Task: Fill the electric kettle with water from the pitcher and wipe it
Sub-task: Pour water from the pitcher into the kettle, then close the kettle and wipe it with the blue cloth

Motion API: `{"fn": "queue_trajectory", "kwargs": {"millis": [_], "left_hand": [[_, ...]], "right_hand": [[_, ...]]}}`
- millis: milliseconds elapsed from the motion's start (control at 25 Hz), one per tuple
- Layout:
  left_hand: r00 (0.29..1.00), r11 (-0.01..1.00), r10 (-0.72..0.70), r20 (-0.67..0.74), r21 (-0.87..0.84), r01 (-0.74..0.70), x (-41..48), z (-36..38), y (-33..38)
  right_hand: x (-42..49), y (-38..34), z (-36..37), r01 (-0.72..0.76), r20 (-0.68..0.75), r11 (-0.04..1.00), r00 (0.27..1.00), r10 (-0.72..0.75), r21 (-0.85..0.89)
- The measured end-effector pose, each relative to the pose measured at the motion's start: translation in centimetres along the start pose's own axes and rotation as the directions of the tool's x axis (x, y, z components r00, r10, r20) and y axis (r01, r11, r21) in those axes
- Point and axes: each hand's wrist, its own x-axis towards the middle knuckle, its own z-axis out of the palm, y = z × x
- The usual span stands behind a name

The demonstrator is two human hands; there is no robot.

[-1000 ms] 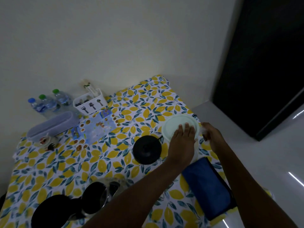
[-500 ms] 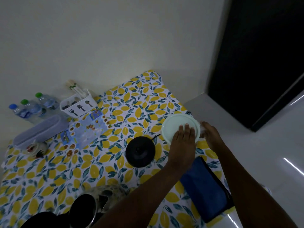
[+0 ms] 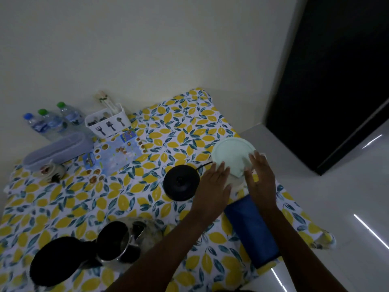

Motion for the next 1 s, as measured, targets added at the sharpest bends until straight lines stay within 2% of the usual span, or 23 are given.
{"fn": "queue_trajectory", "kwargs": {"millis": [200,360,520,640,760,920,1000], "left_hand": [[0.989,0.987,-0.132,-0.062,-0.097,0.126,-8.8,-2.7,-3.7],[0.947,0.949,-0.298,-0.117,-0.145,0.280,-16.0,-5.4,-5.9],[0.912,0.923,-0.377,-0.161,-0.149,0.355,-21.4,-8.6,-8.0],[0.856,0.897,-0.437,-0.275,-0.195,0.396,-24.5,-11.2,-9.4],[0.804,0.888,-0.456,-0.381,-0.133,0.440,-27.2,-13.1,-11.1],[0.738,0.863,-0.465,-0.489,-0.062,0.502,-29.6,-15.1,-13.8],[0.676,0.812,-0.557,-0.482,-0.145,0.566,-30.1,-15.7,-14.3]], "right_hand": [[-6.9,-4.8,2.0,0.135,0.115,0.983,0.986,-0.121,-0.127],[-12.1,-9.1,4.8,0.233,0.272,0.967,0.942,-0.199,-0.100],[-16.5,-13.2,7.7,0.349,0.439,0.937,0.840,-0.320,0.014],[-19.1,-15.9,9.7,0.358,0.540,0.930,0.768,-0.345,0.085],[-20.8,-17.8,11.4,0.360,0.565,0.924,0.739,-0.366,0.126],[-22.1,-18.6,12.8,0.370,0.617,0.928,0.720,-0.320,0.050],[-22.4,-18.4,13.1,0.385,0.633,0.923,0.711,-0.306,0.015]]}}
